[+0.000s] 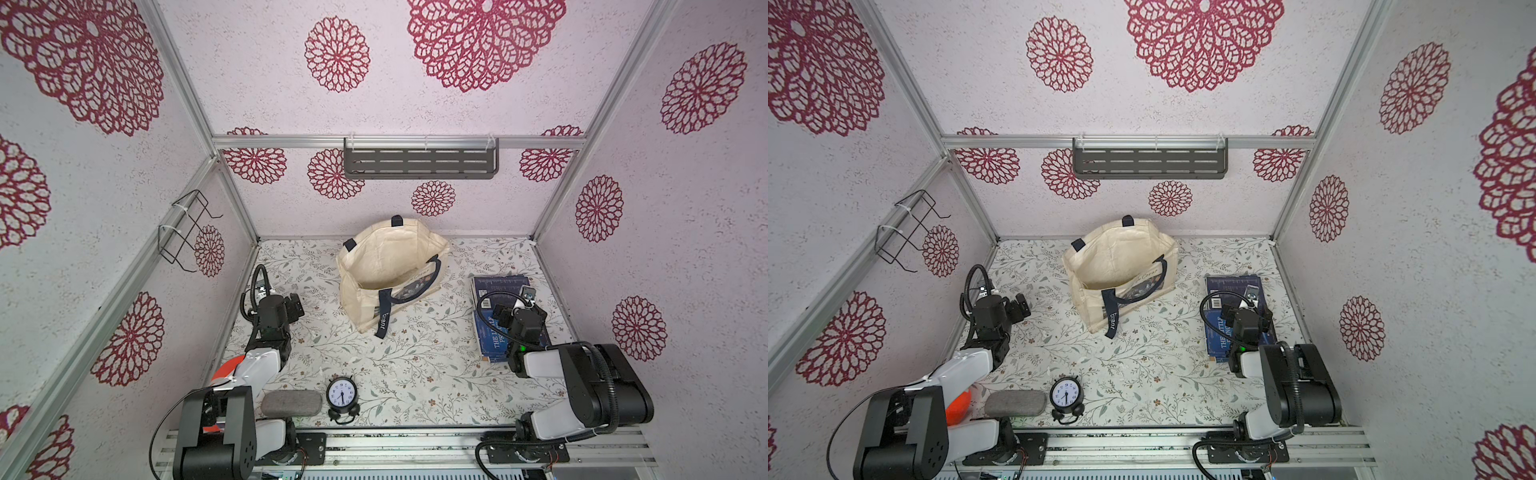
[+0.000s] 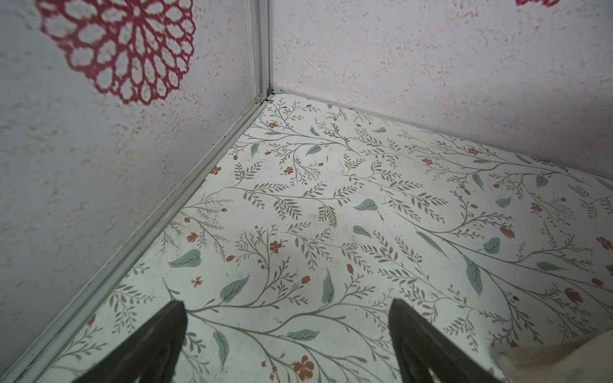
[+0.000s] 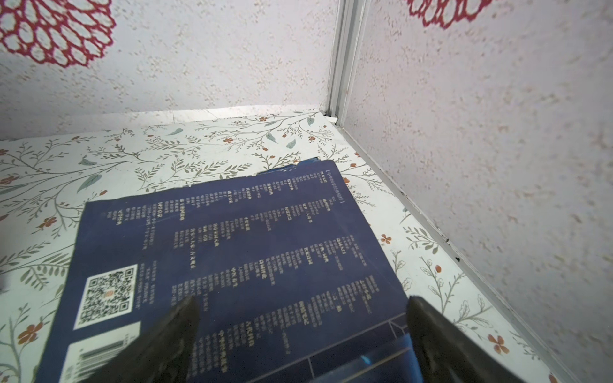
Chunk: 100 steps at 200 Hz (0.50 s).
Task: Take out the books from the canvas bag
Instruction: Reset both arms
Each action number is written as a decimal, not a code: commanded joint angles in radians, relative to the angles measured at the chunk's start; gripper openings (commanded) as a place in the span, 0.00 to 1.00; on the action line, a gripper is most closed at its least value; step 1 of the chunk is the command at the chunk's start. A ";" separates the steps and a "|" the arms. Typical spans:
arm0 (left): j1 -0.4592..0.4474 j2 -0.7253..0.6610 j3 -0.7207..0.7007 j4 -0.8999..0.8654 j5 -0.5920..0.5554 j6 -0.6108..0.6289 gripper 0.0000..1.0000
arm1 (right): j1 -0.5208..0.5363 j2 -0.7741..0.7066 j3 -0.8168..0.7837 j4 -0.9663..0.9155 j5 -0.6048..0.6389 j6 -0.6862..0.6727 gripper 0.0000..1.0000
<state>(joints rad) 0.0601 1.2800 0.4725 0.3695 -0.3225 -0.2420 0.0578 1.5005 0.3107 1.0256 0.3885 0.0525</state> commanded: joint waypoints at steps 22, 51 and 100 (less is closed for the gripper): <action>0.001 0.073 -0.030 0.227 0.016 0.061 0.98 | -0.002 -0.010 0.009 0.018 -0.002 0.000 0.99; 0.000 0.114 -0.044 0.333 0.036 0.122 0.98 | -0.003 -0.010 0.008 0.018 -0.001 0.000 0.99; 0.005 0.292 -0.076 0.599 0.018 0.151 0.98 | -0.002 -0.009 0.008 0.018 -0.001 0.000 0.99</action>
<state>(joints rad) 0.0597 1.4963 0.4019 0.7921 -0.3069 -0.1379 0.0578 1.5005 0.3107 1.0225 0.3882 0.0525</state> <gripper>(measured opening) 0.976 0.989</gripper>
